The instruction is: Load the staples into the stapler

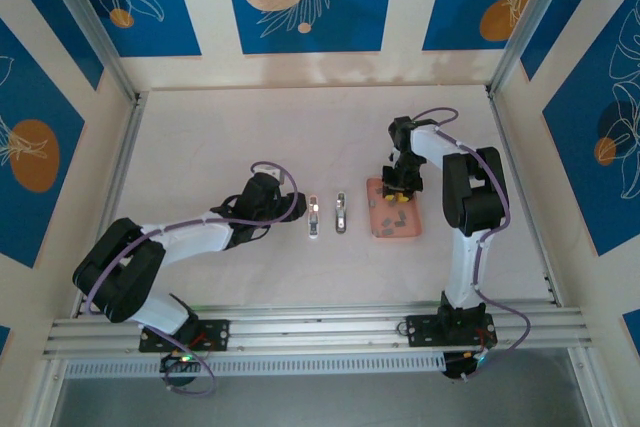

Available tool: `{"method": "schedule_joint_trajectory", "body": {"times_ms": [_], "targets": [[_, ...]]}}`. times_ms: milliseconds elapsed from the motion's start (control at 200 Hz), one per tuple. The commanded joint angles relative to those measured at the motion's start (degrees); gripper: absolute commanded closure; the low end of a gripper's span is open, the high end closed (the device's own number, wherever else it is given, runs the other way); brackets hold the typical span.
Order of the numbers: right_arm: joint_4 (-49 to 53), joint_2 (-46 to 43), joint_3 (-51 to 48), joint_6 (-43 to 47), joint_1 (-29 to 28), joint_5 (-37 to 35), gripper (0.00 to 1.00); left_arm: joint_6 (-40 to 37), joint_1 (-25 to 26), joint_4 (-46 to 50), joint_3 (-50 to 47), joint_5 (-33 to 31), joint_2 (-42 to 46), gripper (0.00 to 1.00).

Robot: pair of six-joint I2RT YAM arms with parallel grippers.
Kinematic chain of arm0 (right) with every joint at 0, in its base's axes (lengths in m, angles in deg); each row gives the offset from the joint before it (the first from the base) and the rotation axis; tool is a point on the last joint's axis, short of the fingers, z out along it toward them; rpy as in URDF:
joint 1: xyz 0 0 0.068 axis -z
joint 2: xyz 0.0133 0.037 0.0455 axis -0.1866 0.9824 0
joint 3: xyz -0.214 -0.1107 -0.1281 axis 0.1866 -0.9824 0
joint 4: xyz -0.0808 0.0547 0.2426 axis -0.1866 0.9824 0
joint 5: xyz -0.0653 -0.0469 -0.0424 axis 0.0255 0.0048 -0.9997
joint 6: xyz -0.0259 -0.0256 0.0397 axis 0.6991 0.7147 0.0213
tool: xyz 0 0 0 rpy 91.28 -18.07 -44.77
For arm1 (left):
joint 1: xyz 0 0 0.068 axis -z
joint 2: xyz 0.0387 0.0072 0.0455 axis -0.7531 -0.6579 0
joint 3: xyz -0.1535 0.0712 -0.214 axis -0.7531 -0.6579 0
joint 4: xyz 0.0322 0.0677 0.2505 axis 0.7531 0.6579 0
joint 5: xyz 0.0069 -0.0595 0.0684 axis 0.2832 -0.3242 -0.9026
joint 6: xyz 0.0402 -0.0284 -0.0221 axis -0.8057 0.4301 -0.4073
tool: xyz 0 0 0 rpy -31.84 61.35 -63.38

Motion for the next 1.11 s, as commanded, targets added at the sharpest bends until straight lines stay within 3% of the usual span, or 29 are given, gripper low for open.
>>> {"method": "schedule_joint_trajectory", "body": {"times_ms": [0, 220, 510, 900, 1100], "targets": [[-1.14, 0.50, 0.21, -0.20, -0.97, 0.49, 0.74, -0.26, -0.64, -0.69, 0.66, -0.10, -0.13, 0.36], [-1.66, 0.17, 0.15, -0.32, -1.36, 0.22, 0.69, -0.04, -0.60, -0.87, 0.39, -0.09, -0.11, 0.36], [-2.78, 0.83, -0.75, -0.21, -1.45, -0.96, 0.82, -0.10, -0.58, -0.77, -0.18, -0.47, 0.65, 0.35], [-3.52, 2.87, -0.92, -0.78, -2.77, -3.54, 0.77, -1.22, -0.60, 0.14, -0.48, -0.93, 2.23, 0.35], [-3.21, 3.59, 0.35, -0.81, -4.13, -6.26, 0.83, -1.44, -0.56, 0.20, -1.46, -1.29, 4.11, 0.35]]}}
